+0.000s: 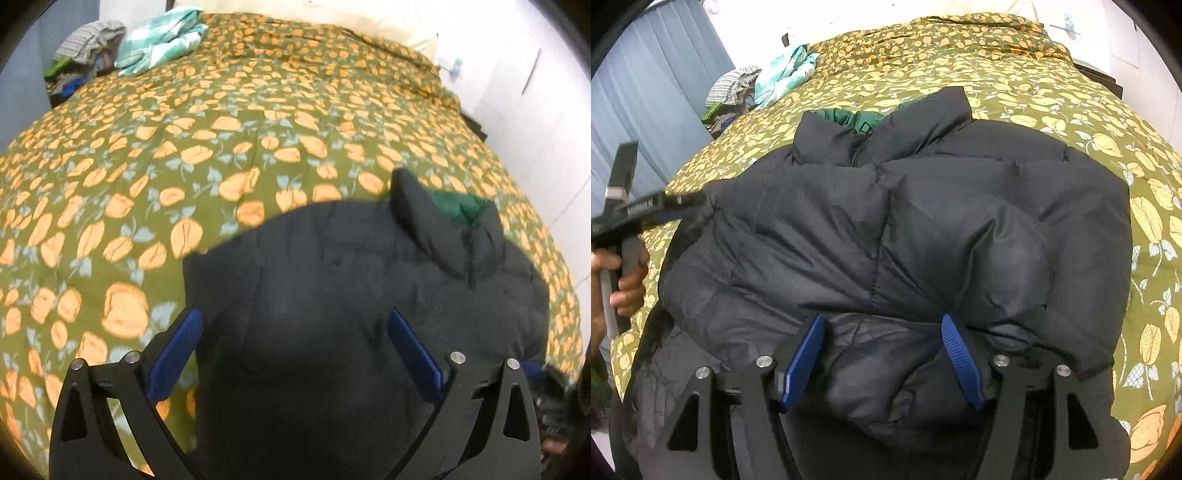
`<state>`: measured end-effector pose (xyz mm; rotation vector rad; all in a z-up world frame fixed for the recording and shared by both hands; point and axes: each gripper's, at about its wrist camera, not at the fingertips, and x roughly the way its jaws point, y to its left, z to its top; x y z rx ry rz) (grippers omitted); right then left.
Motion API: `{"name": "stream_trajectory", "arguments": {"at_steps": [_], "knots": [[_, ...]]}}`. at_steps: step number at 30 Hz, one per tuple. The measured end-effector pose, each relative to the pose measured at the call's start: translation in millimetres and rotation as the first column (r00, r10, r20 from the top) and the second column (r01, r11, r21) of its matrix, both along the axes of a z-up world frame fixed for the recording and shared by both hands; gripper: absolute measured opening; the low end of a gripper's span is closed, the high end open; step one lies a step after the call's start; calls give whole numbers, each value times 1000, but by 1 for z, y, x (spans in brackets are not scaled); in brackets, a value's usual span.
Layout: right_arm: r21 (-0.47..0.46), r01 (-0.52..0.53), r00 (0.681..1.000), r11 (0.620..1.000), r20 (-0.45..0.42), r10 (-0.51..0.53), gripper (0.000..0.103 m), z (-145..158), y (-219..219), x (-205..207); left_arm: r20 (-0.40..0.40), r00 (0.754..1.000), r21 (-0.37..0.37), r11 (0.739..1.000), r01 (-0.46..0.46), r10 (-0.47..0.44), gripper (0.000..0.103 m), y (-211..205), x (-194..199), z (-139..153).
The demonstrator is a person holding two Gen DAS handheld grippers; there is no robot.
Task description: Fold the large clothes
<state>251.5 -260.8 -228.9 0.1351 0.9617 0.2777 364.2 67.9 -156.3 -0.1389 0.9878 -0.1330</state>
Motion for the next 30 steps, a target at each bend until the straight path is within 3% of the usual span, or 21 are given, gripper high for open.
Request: {"name": "stream_trajectory", "arguments": {"at_steps": [4, 7, 11, 15, 18, 21, 23, 26, 30], "knots": [[-3, -1, 1000, 1000, 6, 1, 68, 0, 1, -1, -128, 990, -64, 996, -68, 59, 103, 13, 28, -43], [1, -1, 1000, 1000, 10, 1, 68, -1, 1, -1, -162, 984, -134, 986, -102, 80, 103, 24, 31, -60], [-4, -1, 1000, 1000, 13, 1, 68, -3, 1, -3, -145, 987, -98, 992, -84, 69, 102, 22, 22, -51], [-5, -1, 1000, 1000, 21, 1, 68, -2, 1, -5, -71, 997, -104, 994, -22, 15, 101, 26, -28, -22], [-15, 2, 1000, 1000, 25, -1, 68, -2, 3, -5, -42, 999, -83, 996, 27, -30, 101, 22, -61, -16], [-28, 4, 1000, 1000, 26, -3, 68, -2, 6, -5, -93, 994, -4, 998, 61, -61, 103, 9, -68, -39], [-42, 1, 1000, 999, 21, 0, 68, -2, 7, -4, -126, 991, -32, 999, 40, -44, 103, 12, -64, -51], [-73, 3, 1000, 997, 4, -3, 68, 7, 10, -7, -139, 990, -56, 998, 0, -8, 101, 16, -66, -45], [-78, 26, 1000, 997, 9, -26, 68, 27, 5, -30, -90, 995, -23, 998, 51, -53, 101, 17, -106, -23]]}}
